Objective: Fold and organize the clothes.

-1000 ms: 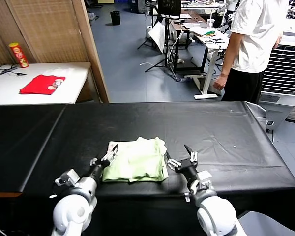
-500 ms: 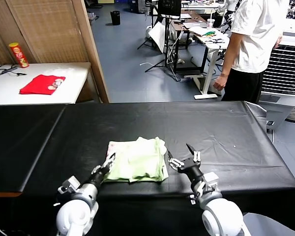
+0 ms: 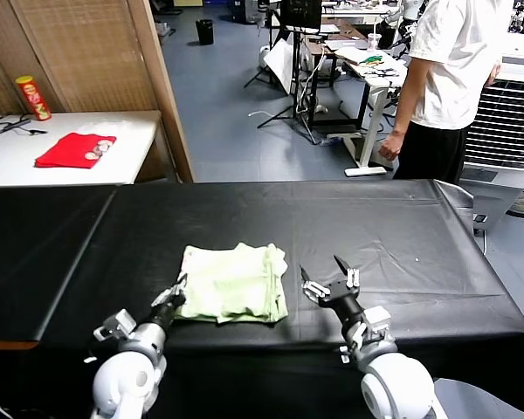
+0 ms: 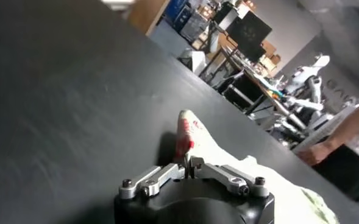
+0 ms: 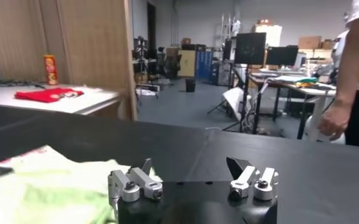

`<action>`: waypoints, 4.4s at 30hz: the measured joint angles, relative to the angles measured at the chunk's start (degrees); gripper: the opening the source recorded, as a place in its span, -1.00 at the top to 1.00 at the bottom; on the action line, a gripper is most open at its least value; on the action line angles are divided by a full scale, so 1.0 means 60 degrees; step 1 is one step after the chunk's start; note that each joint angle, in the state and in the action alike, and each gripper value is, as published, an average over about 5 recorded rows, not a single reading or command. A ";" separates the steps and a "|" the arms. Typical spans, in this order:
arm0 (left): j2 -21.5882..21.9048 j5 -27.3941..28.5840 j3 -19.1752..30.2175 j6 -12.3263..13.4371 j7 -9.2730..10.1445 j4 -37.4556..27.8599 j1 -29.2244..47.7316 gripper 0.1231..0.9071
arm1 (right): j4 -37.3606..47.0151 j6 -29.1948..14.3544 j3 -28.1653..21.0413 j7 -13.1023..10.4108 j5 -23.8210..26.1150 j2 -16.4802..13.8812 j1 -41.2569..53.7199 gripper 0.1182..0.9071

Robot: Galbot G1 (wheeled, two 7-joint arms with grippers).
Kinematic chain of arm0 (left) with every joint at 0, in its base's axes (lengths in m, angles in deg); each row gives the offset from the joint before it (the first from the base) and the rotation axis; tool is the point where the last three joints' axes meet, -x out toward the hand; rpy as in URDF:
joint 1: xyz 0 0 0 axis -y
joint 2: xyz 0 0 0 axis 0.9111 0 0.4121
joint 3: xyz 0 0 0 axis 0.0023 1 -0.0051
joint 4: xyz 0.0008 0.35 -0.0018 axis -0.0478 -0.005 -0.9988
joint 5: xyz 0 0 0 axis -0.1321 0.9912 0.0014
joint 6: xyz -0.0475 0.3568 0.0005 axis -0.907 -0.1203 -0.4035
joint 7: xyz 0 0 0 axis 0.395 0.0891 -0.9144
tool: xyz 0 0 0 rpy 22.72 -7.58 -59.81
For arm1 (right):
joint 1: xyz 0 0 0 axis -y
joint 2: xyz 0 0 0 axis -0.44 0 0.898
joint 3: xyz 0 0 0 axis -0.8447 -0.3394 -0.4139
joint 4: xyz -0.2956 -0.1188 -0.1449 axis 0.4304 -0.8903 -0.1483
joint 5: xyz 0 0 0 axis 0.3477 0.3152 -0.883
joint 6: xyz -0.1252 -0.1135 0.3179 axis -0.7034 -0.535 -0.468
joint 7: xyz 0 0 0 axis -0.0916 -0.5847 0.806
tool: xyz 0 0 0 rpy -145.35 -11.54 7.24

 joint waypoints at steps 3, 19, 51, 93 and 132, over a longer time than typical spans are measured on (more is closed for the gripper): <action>0.0543 0.0948 -0.0199 -0.0033 -0.0065 0.0148 -0.0013 0.93 | 0.0064 -0.0007 0.0025 0.0002 0.0064 0.0002 -0.0006 -0.72; 0.5388 0.2755 -0.2668 0.0080 -0.0293 0.0386 -0.0771 0.93 | 0.0252 -0.0015 -0.0062 0.0008 0.0110 0.0102 0.0107 -0.72; 0.1410 0.3505 0.3189 0.0648 -0.0948 0.1514 -0.0555 -0.18 | 0.0685 0.1464 -0.0466 0.0612 -0.2564 -0.0424 0.0593 -0.72; 0.1481 0.3840 0.1777 0.2090 -0.0711 0.1851 -0.2208 -0.72 | 0.6367 -0.1271 -0.3302 0.1991 0.0415 0.0725 0.5391 0.86; 0.3048 0.2916 0.0914 0.2742 0.0582 0.2976 -0.5271 -0.72 | -0.2321 -0.2550 0.2123 -0.0820 -0.0395 -0.0563 -0.5406 -0.72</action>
